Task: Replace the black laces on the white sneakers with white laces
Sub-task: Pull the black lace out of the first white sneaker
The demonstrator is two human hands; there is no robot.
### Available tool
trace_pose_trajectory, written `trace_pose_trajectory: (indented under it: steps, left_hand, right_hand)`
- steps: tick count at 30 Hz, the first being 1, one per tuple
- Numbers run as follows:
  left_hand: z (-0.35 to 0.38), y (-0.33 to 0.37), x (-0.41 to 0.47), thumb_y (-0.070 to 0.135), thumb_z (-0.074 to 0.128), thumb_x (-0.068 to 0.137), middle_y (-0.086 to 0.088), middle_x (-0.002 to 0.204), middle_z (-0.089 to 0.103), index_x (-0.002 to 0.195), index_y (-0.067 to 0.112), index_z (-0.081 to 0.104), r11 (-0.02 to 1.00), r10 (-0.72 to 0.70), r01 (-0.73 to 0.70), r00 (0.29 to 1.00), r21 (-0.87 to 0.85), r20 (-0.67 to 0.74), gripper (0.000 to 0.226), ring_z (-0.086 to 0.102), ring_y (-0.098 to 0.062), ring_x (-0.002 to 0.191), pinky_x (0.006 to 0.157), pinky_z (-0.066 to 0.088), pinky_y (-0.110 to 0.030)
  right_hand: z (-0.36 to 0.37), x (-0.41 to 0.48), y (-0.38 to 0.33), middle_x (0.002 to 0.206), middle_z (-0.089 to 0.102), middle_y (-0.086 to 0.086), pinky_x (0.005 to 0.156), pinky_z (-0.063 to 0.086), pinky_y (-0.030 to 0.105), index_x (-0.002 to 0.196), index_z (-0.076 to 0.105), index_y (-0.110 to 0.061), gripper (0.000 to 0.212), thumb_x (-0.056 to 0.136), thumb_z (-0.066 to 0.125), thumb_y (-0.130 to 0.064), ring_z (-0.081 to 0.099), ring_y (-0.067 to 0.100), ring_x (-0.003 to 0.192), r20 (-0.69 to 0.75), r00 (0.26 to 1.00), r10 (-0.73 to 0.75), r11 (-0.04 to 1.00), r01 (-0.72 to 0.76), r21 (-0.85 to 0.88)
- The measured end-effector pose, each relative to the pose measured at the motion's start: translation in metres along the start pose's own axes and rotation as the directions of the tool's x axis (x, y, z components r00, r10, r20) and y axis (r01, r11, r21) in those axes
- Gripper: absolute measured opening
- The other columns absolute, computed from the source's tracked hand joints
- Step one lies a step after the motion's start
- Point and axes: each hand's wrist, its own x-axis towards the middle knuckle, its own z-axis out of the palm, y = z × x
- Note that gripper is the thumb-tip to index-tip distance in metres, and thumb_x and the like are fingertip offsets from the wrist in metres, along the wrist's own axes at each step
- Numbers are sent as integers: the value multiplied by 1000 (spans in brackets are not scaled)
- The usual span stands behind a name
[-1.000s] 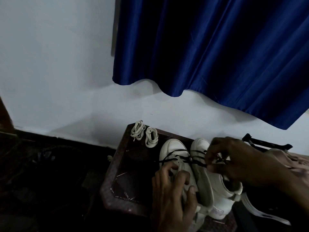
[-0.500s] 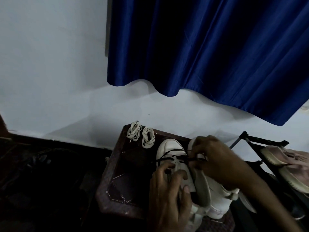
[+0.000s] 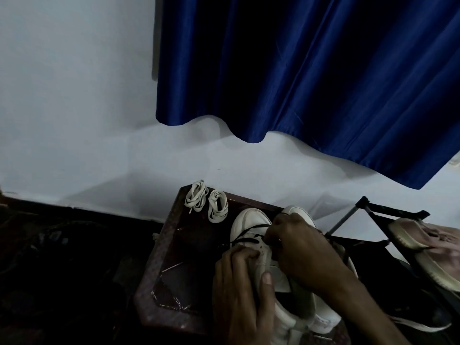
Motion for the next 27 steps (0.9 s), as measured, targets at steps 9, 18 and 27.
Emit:
trace_pose_trajectory:
  steps: [9,18,27]
  left_hand:
    - [0,-5,1,45,45,83,12,112,56,107,25,60,999,25,-26,999,18,32,34,54,-9,100,81,41,-25]
    - [1,-5,-3,55,28,97,9,136,57,126,20,64,998,69,-68,996,-9,56,58,51,-7,128,101,40,-18]
    - [5,-9,-2,44,43,90,12,129,63,113,19,70,996,93,-94,995,6,45,43,60,-11,119,91,47,-21]
  right_hand:
    - [-53,-26,30,103,44,-24,88,43,21,83,57,-45,9,89,62,-41,38,0,104,102,993,58,995,-66,81]
    - [0,3,1,114,50,-7,87,45,33,106,66,-26,20,92,52,-28,43,16,115,0,997,78,995,-78,-55]
    - [-59,-12,38,92,47,-11,68,44,22,80,46,-32,24,96,52,-14,49,5,84,4,980,197,968,-196,154]
